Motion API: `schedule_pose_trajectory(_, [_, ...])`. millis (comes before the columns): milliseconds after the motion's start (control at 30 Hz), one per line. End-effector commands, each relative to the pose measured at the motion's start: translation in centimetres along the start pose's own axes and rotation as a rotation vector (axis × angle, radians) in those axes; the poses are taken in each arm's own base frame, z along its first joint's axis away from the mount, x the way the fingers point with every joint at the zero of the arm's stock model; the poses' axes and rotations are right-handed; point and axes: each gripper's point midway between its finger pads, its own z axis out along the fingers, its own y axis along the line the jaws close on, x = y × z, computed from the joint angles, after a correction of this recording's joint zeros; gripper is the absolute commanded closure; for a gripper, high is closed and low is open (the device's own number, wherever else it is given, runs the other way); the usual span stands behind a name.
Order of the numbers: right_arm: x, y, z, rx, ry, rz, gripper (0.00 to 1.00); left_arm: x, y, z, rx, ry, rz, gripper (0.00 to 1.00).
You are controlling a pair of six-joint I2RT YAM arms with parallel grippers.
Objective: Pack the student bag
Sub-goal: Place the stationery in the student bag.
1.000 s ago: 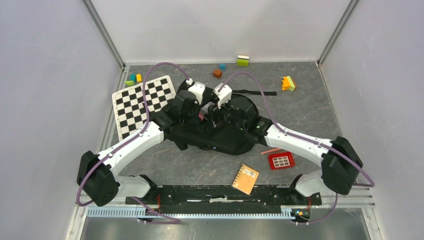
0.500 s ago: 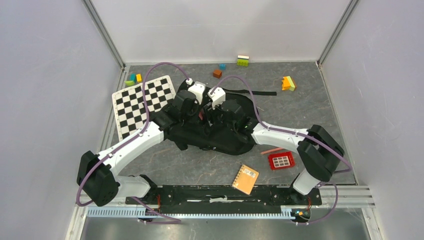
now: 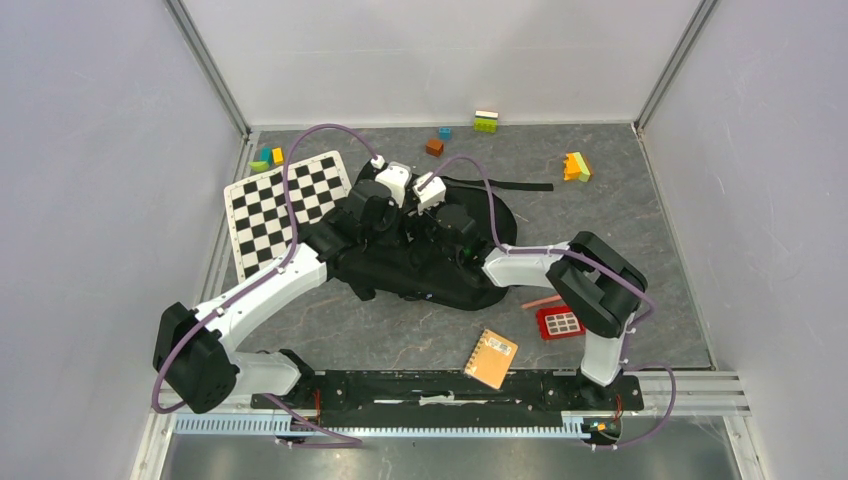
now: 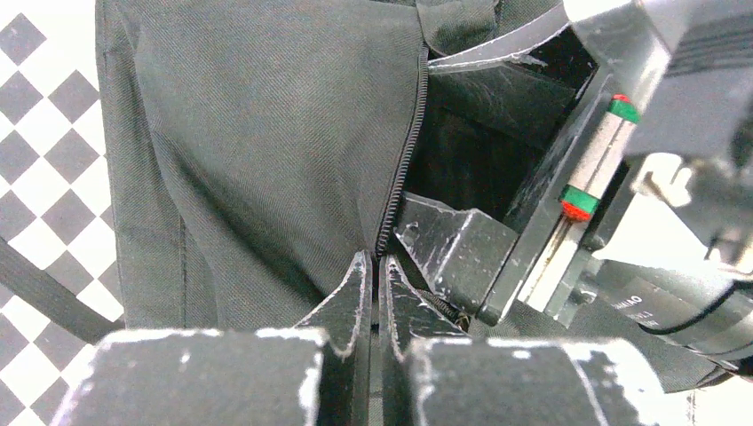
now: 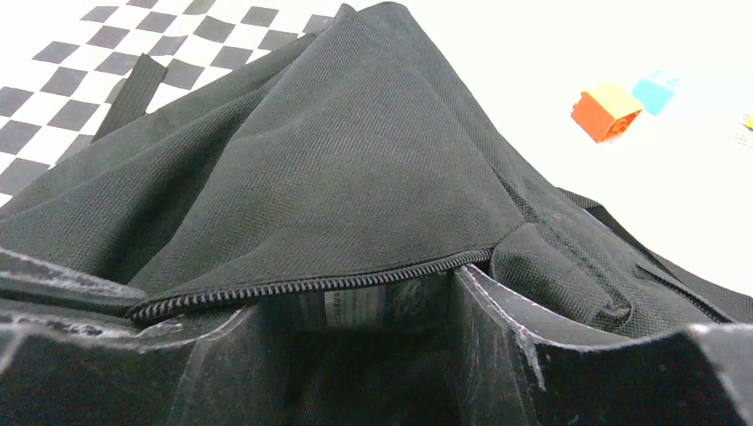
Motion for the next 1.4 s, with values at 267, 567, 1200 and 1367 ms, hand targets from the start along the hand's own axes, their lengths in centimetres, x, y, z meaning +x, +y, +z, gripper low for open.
schedule_pose_trajectory(267, [-2.1,-0.2,-0.8,-0.027,-0.090,0.004,0.02,-1.6,-0.8,-0.2,0.034,-0.042,-0.047,0.98])
schedule_pose_trajectory(567, [-3.5,0.4,-4.9,-0.122,-0.095,-0.041,0.02,-1.3,-0.6,0.2,0.020,-0.031,-0.040,0.98])
schedule_pose_trajectory(1200, [1.0,-6.0,-20.2,0.190,0.282,0.286,0.02,-2.6,-0.4,-1.5,0.027,-0.092,-0.061,0.98])
schedule_pose_trajectory(1367, [3.8,-6.0,-23.6,0.208,0.349,0.385,0.02,-2.0,-0.1,-0.8,-0.001,-0.047,-0.042,0.98])
